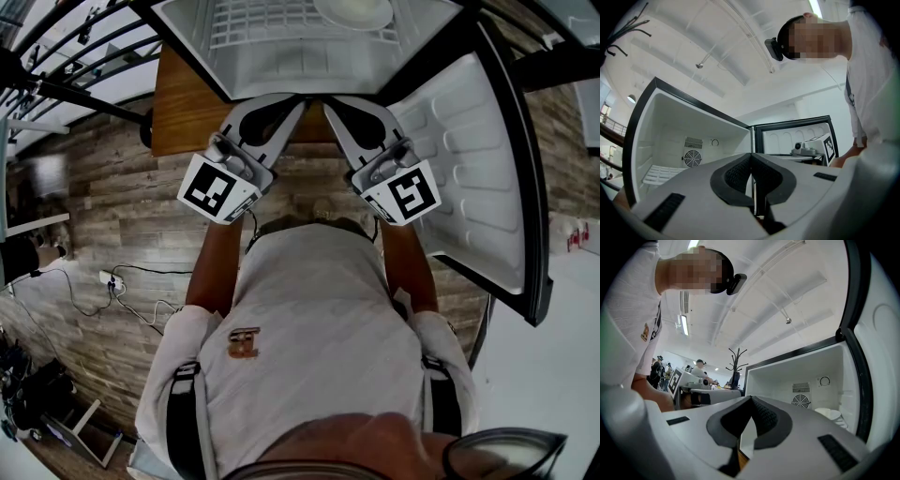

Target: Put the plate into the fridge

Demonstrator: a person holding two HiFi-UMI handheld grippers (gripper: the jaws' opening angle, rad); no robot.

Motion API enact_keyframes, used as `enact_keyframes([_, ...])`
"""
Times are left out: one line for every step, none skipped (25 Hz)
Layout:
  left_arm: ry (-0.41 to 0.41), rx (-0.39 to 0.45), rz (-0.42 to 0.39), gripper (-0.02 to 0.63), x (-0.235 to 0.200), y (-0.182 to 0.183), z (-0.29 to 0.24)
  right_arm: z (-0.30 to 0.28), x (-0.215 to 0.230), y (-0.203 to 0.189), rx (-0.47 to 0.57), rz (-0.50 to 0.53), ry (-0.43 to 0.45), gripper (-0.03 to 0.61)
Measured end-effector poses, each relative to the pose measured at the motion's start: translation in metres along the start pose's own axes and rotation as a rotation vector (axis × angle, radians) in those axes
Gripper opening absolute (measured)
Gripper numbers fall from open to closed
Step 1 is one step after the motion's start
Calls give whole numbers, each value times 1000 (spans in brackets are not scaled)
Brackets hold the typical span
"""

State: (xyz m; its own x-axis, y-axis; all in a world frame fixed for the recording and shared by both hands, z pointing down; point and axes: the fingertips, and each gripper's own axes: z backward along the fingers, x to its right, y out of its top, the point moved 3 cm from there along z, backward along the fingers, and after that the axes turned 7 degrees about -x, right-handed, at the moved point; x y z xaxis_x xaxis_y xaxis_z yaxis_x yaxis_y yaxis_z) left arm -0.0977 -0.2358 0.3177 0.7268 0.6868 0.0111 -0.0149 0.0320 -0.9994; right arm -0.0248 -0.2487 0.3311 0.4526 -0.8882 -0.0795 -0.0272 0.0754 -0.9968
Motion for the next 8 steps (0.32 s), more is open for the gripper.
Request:
enact_keyframes([-1, 1, 0, 18, 0, 0, 0, 0, 0, 0, 0, 1, -1, 32])
enact_keyframes([-2, 1, 1, 18, 1, 0, 0, 0, 0, 0, 0, 1, -2, 32])
enact_keyframes([-2, 2, 2, 18, 1, 0, 0, 0, -1, 0, -1, 1, -2, 32])
enact_keyframes([-2, 2, 3, 18, 1, 0, 1, 1, -1, 0, -2, 2, -3, 32])
enact_keyframes([-3, 2, 3, 18, 2, 0, 1, 1, -1, 0, -3, 2, -3, 32])
enact_keyframes([-3, 1, 2, 18, 2, 0, 1, 1, -2, 0, -3, 3, -3, 32])
enact_keyframes([-3, 1, 1, 18, 2, 0, 1, 1, -2, 1, -3, 4, -3, 32])
enact_keyframes([-4, 1, 0, 18, 3, 0, 2, 2, -2, 1, -3, 5, -2, 32])
